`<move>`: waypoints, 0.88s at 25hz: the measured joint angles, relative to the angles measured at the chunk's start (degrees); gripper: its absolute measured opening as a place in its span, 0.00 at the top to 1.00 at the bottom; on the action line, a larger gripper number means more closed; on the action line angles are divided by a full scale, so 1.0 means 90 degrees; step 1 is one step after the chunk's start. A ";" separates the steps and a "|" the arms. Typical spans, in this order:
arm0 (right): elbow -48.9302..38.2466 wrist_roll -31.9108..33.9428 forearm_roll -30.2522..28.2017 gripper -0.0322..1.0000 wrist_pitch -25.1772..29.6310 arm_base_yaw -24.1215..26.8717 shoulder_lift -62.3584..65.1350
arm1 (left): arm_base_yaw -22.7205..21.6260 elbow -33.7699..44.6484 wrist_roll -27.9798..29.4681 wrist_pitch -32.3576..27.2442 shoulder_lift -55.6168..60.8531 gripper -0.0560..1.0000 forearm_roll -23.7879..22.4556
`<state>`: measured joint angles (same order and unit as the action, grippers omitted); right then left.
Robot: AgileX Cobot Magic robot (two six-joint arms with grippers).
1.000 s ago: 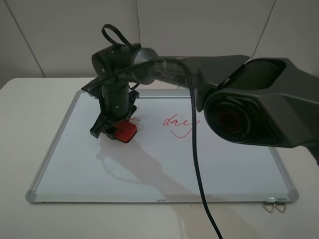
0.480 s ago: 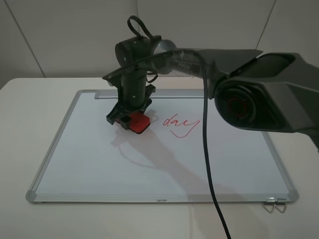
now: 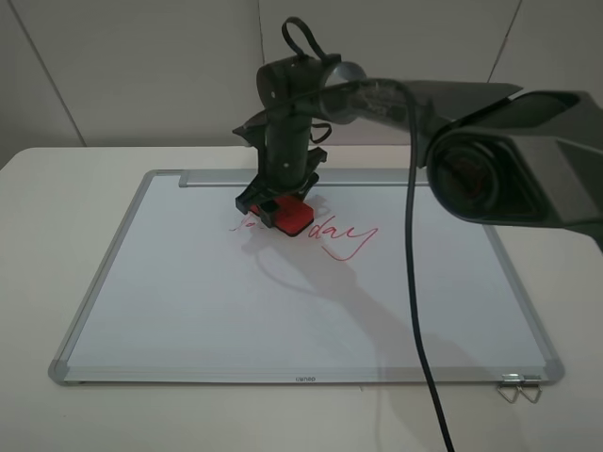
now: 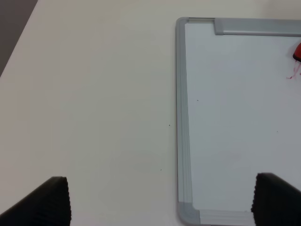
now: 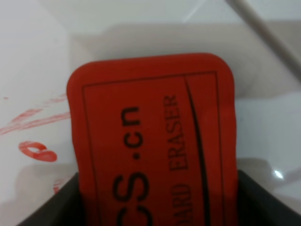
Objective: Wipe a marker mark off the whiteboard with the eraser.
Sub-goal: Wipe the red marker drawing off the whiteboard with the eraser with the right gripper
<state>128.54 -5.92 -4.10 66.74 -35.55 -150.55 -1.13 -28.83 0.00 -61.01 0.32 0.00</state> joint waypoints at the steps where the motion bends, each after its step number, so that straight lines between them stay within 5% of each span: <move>1: 0.0005 0.0004 -0.0065 0.47 0.0000 -0.0045 0.0000 | 0.0000 0.0000 0.0000 0.0000 0.0000 0.22 0.0000; 9: 0.0034 -0.0042 -0.0440 0.47 0.0014 -0.0624 0.0000 | 0.0000 0.0000 0.0000 0.0000 0.0000 0.22 0.0000; 22: 0.0488 -0.0301 0.0177 0.47 0.0240 -0.1037 -0.0144 | 0.0000 0.0000 0.0000 0.0000 0.0000 0.22 0.0000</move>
<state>132.94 -8.63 -2.51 68.89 -44.88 -151.85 -1.13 -28.83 0.00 -61.01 0.32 0.00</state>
